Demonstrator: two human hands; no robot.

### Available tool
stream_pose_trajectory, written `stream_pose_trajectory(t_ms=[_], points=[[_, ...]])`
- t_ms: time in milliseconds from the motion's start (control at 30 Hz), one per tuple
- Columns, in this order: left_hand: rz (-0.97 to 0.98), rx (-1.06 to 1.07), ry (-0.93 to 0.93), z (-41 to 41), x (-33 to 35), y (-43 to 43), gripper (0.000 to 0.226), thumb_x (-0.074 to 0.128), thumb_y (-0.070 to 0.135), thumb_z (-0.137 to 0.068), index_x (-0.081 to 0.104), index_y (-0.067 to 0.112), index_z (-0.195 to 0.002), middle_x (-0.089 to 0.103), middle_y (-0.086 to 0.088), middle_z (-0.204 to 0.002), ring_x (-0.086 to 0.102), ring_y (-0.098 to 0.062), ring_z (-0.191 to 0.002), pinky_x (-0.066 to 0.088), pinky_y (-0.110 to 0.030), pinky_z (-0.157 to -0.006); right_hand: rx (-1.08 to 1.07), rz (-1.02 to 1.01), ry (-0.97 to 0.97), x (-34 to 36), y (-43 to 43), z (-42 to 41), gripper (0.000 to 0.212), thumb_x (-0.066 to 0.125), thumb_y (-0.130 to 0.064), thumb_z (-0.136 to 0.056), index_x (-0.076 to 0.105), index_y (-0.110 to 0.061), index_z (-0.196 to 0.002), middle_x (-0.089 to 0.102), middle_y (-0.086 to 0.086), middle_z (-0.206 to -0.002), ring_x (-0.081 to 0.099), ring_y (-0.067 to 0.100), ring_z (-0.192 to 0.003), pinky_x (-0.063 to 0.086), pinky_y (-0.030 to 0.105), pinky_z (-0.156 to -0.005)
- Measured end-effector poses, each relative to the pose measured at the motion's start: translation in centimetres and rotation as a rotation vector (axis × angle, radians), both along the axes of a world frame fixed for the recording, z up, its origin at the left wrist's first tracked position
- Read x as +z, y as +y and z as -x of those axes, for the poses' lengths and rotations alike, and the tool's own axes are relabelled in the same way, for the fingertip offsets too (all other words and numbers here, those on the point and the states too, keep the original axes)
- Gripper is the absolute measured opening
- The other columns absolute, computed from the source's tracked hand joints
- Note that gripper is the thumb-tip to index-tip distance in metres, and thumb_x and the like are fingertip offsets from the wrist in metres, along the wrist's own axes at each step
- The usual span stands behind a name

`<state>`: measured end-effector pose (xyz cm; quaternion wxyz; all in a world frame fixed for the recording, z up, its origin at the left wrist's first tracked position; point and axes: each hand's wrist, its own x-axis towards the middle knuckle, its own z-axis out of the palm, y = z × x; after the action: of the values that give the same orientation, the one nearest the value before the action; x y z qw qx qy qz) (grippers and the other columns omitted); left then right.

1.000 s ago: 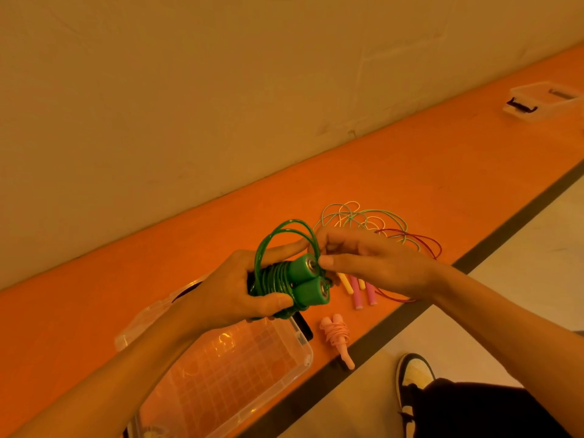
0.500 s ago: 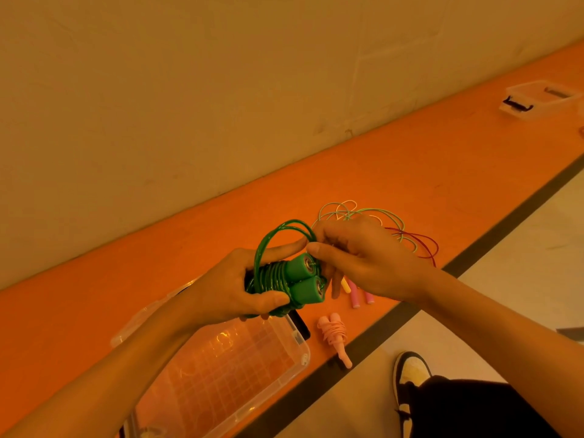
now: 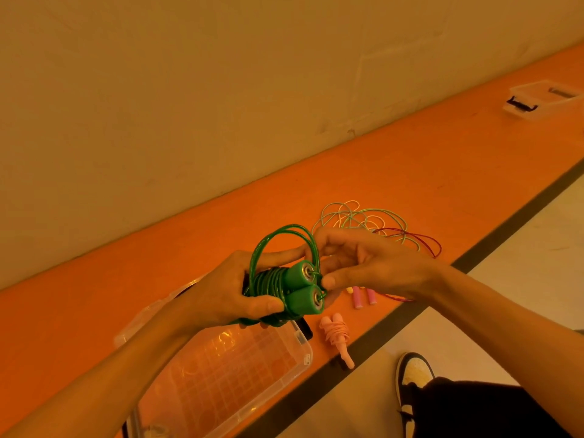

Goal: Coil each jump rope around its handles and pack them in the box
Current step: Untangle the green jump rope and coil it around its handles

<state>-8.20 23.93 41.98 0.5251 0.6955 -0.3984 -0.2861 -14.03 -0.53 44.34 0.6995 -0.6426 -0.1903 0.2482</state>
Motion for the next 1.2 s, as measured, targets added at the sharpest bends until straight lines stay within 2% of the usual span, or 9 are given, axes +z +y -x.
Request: stream_pose_trajectory(t_ms=[200,267,333,467,600,733,867,1000,1200], points=[[-0.058,-0.011,0.011,-0.3,0.0,0.5,0.074,0.074,0.062,-0.076,0.047,0.043,-0.142,0.075,-0.01,-0.084,0.067,-0.032,-0.053,0.05,-0.026,-0.044,-0.121,0.243,-0.227,-0.1,0.9,0.8,0.01,0.059,-0.002,-0.095,0.053,-0.005,-0.102,0.072,0.011,-0.105,0.073,0.028,-0.091,0.058,0.027,-0.069],[-0.088,-0.028,0.018,-0.2,-0.3,0.4,0.07,0.075,0.05,-0.077,0.047,0.047,-0.141,0.075,-0.012,-0.085,0.067,-0.031,-0.054,0.05,-0.028,-0.044,-0.138,0.351,-0.307,-0.1,0.8,0.9,0.013,0.062,-0.002,-0.093,0.055,-0.012,-0.098,0.073,0.014,-0.097,0.075,0.024,-0.08,0.055,0.02,-0.062],[-0.108,-0.035,0.028,-0.1,-0.4,0.3,0.066,0.072,0.043,-0.078,0.048,0.052,-0.139,0.075,-0.014,-0.088,0.067,-0.027,-0.055,0.05,-0.03,-0.044,-0.127,0.385,-0.336,-0.3,0.7,0.7,0.014,0.062,-0.001,-0.092,0.056,-0.009,-0.102,0.073,0.017,-0.101,0.076,0.023,-0.078,0.058,0.024,-0.063],[-0.104,-0.048,0.051,0.1,-0.1,0.3,0.066,0.072,0.044,-0.078,0.047,0.053,-0.139,0.074,-0.015,-0.087,0.066,-0.023,-0.055,0.049,-0.028,-0.044,-0.12,0.352,-0.313,-0.1,0.2,0.7,0.017,0.064,-0.001,-0.092,0.056,0.0,-0.107,0.072,0.022,-0.109,0.076,0.023,-0.08,0.06,0.029,-0.067],[-0.036,-0.064,0.083,0.3,0.1,0.2,0.075,0.072,0.068,-0.076,0.048,0.042,-0.142,0.073,-0.017,-0.092,0.068,-0.026,-0.055,0.049,-0.025,-0.042,-0.054,0.162,-0.174,0.4,-0.3,0.7,0.023,0.062,-0.002,-0.092,0.051,0.012,-0.106,0.066,0.031,-0.111,0.073,0.033,-0.089,0.061,0.035,-0.073],[-0.025,-0.102,0.068,0.4,0.2,0.0,0.074,0.07,0.067,-0.078,0.048,0.041,-0.143,0.072,-0.01,-0.097,0.068,-0.033,-0.055,0.05,-0.025,-0.043,-0.075,0.103,-0.117,0.6,-0.1,0.7,0.012,0.056,-0.005,-0.093,0.052,0.006,-0.096,0.073,0.011,-0.106,0.07,0.035,-0.094,0.061,0.031,-0.072],[-0.038,-0.076,0.044,0.2,0.3,-0.1,0.072,0.07,0.067,-0.077,0.048,0.046,-0.142,0.074,-0.012,-0.093,0.068,-0.027,-0.054,0.05,-0.023,-0.043,-0.149,0.141,-0.157,0.8,0.2,0.6,0.012,0.056,-0.005,-0.094,0.05,0.006,-0.093,0.07,0.024,-0.101,0.072,0.032,-0.081,0.06,0.028,-0.065],[-0.042,-0.049,0.042,-0.1,0.5,0.0,0.071,0.071,0.068,-0.075,0.05,0.046,-0.14,0.075,-0.012,-0.085,0.067,-0.022,-0.054,0.05,-0.025,-0.042,-0.259,0.169,-0.269,0.0,0.9,0.5,0.012,0.055,-0.002,-0.096,0.051,0.009,-0.096,0.067,0.03,-0.099,0.07,0.042,-0.092,0.061,0.031,-0.065],[-0.043,-0.03,0.022,-0.5,0.4,0.3,0.067,0.073,0.056,-0.079,0.05,0.044,-0.141,0.075,-0.011,-0.084,0.067,-0.02,-0.054,0.05,-0.024,-0.042,-0.371,0.329,-0.517,0.2,1.0,0.4,0.015,0.059,-0.013,-0.096,0.066,-0.002,-0.104,0.072,0.008,-0.094,0.073,0.022,-0.086,0.061,0.034,-0.071]])
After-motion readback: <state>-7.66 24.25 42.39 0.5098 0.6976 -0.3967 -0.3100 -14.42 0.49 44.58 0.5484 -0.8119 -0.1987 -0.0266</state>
